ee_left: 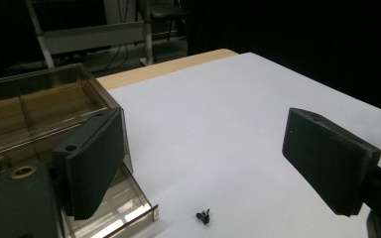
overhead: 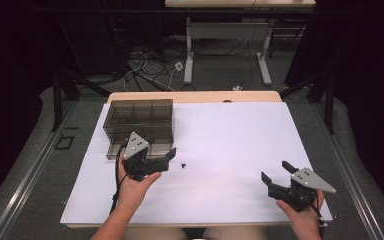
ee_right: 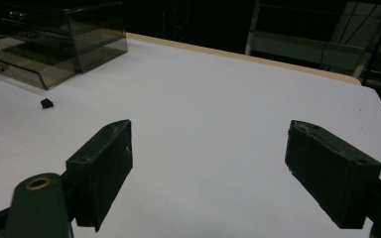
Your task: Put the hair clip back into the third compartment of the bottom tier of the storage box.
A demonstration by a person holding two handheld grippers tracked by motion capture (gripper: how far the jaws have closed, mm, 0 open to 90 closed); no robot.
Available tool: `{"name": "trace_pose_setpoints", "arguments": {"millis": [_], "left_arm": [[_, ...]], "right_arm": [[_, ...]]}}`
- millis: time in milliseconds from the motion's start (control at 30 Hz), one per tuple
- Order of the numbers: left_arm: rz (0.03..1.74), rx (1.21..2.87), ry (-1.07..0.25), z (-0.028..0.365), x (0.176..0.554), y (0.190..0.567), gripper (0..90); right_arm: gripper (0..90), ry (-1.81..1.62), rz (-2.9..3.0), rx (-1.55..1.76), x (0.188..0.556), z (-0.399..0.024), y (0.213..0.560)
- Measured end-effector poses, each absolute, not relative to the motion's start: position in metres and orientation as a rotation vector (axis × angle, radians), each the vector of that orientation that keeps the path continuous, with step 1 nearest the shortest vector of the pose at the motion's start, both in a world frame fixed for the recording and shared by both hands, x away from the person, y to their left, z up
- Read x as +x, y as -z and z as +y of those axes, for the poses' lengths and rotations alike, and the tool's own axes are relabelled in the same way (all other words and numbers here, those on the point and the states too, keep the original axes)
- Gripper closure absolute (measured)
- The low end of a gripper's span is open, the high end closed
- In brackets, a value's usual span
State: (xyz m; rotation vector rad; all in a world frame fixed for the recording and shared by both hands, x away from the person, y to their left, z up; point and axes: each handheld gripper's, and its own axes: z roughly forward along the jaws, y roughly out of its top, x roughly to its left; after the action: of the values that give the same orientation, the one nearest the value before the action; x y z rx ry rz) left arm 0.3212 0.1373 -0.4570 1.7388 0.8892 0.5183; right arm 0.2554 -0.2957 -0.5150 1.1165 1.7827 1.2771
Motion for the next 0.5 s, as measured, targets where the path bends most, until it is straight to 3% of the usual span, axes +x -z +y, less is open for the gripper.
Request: {"name": "trace_pose_setpoints", "arguments": {"millis": [500], "left_arm": [[0.904, 1.784, -0.506, 0.115, 0.337, 0.468, 21.6]], "right_arm": [[18.2, -1.271, 1.784, 1.110, 0.255, -0.296, 0.515]]}}
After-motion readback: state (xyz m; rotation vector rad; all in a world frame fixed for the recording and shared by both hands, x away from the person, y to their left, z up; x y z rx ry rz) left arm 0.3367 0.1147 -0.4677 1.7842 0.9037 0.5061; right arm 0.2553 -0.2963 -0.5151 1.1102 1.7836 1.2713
